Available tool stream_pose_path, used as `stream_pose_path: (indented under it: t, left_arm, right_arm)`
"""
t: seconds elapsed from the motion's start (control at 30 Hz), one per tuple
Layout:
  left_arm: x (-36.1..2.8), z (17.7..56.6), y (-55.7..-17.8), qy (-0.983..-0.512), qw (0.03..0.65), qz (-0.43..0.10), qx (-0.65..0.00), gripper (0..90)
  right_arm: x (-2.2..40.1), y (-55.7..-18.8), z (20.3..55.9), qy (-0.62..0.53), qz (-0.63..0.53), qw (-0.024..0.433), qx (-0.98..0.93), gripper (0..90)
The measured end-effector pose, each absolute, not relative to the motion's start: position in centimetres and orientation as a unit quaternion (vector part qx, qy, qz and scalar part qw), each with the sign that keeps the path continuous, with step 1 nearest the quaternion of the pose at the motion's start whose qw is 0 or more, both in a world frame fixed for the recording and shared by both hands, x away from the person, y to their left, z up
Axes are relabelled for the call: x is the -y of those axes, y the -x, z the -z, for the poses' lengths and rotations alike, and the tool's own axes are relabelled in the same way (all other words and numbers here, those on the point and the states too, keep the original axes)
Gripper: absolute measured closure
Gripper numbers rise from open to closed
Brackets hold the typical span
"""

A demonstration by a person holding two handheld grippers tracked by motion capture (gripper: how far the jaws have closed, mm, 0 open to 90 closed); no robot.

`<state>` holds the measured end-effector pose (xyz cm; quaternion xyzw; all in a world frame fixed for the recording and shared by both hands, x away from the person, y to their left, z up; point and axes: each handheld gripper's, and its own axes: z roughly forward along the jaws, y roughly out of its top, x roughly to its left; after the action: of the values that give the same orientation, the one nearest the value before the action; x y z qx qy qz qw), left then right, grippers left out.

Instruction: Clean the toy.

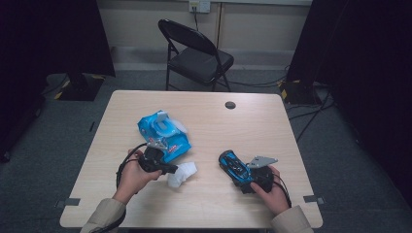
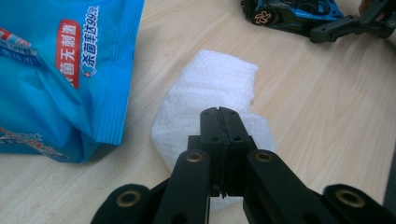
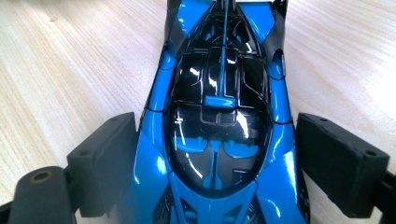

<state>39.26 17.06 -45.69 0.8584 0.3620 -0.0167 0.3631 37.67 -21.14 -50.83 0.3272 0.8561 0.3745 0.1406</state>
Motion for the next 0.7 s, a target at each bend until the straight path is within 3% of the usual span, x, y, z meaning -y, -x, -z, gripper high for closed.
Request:
stream_pose_path:
  t: [0.2, 0.33, 0.37, 0.5, 0.7]
  left_arm:
    - [-16.8, 47.5, -39.3, -0.862, 0.362, -0.01, -0.354, 79.7]
    - [-16.6, 48.4, -39.2, -0.873, 0.353, -0.034, -0.336, 69.0]
    - [-16.6, 48.6, -39.2, -0.874, 0.354, -0.037, -0.33, 63.0]
    - [-16.6, 49.0, -39.0, -0.873, 0.36, -0.041, -0.327, 56.8]
    - [-16.5, 49.2, -38.6, -0.879, 0.36, -0.059, -0.308, 55.8]
  right_arm:
    - [21.1, -37.7, 50.8, -0.327, -0.375, 0.14, -0.856, 13.8]
    - [21.1, -37.7, 50.8, -0.327, -0.375, 0.14, -0.856, 13.8]
    - [21.1, -37.7, 50.8, -0.327, -0.375, 0.141, -0.856, 13.8]
    - [21.1, -37.7, 50.8, -0.327, -0.375, 0.14, -0.856, 13.8]
    - [21.2, -37.7, 50.9, -0.328, -0.375, 0.141, -0.856, 13.8]
